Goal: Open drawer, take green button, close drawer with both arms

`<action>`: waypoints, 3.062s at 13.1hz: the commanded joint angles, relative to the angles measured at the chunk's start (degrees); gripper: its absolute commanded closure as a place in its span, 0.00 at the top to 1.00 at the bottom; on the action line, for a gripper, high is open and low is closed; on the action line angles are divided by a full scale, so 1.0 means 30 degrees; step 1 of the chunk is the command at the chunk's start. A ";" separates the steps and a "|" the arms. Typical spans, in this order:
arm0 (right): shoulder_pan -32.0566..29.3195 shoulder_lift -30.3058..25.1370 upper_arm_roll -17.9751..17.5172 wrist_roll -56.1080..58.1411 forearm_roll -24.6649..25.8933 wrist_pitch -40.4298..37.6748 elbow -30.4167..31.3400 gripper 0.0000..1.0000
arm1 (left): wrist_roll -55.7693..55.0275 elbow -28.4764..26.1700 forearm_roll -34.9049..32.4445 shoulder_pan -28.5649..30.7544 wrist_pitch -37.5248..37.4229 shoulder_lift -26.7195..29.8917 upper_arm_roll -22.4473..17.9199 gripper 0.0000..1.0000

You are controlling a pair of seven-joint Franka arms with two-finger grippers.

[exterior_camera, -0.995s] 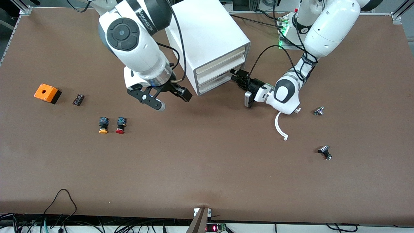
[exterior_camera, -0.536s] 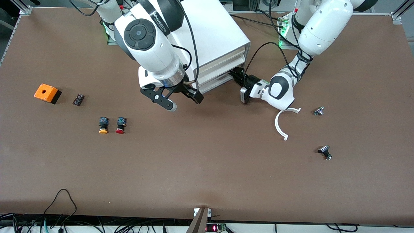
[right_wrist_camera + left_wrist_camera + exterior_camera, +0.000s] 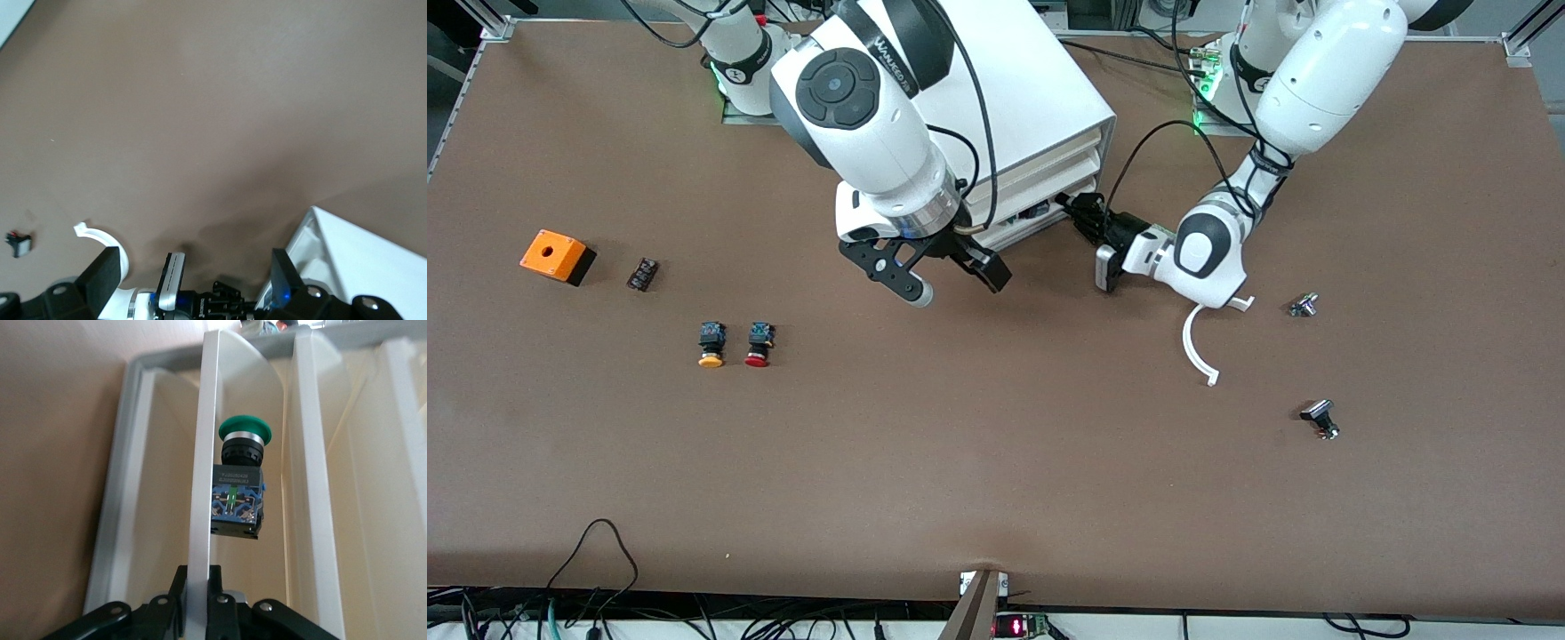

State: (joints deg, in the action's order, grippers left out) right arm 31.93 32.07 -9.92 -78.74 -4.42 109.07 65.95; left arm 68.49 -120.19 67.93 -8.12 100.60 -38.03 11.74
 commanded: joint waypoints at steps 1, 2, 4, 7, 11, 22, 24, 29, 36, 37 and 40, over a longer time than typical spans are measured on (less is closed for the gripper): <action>0.0781 0.1379 0.0201 -0.1816 0.0007 0.0671 -0.1766 1.00 | 0.0139 0.1152 0.0121 0.0859 0.0127 -0.0534 -0.0134 0.00; 0.1044 0.1614 0.0289 -0.2285 0.0036 0.1168 -0.1768 1.00 | 0.0110 0.1649 0.0121 0.1007 0.0127 -0.0827 -0.0193 0.00; 0.1687 0.2257 0.0319 -0.3106 0.1200 0.1640 -0.1768 1.00 | -0.0065 0.2617 0.0121 0.1213 0.0127 -0.1355 -0.0456 0.00; 0.2774 0.3284 0.0290 -0.4424 0.2556 0.1583 -0.1651 1.00 | -0.0418 0.3818 0.0121 0.1213 0.0127 -0.1591 -0.1363 0.00; 0.3359 0.4249 0.0231 -0.6419 0.2468 0.1671 -0.1680 1.00 | -0.1065 0.4467 0.0121 0.1243 0.0156 -0.1708 -0.1658 0.65; 0.4649 0.6801 0.0260 -0.8352 0.2615 0.4802 -0.1621 0.99 | -1.1063 0.8064 -0.4029 0.3352 -0.4704 -0.0103 -0.1775 1.00; 0.4882 0.7151 0.0260 -0.8528 0.2585 0.5068 -0.1621 0.99 | -1.4902 0.8741 -0.5468 0.3323 -0.5668 0.0807 -0.1775 1.00; 0.5060 0.7681 0.0260 -0.8385 0.2585 0.5773 -0.1563 0.72 | -2.0122 1.0788 -0.7400 0.3323 -0.6493 0.1454 -0.1746 1.00; 0.4827 0.7184 0.0114 -0.7157 0.2409 0.3986 -0.1739 0.00 | -2.8562 1.5915 -1.4072 0.1423 -0.8482 0.1514 -0.1395 1.00; 0.4768 0.7009 0.0114 -0.6718 0.2438 0.3985 -0.1768 0.00 | -2.9268 1.6444 -1.5422 0.0780 -0.8776 0.1514 -0.1423 1.00; 0.3978 0.6657 0.0084 -0.4821 0.2409 0.2763 -0.2525 0.00 | -2.9715 1.7822 -1.9879 -0.0982 -0.9011 0.1514 -0.1629 1.00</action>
State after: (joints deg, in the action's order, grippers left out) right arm 45.41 53.58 -9.34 -97.74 2.49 121.42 60.26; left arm -19.28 -70.36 14.44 -8.70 75.55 -33.21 7.71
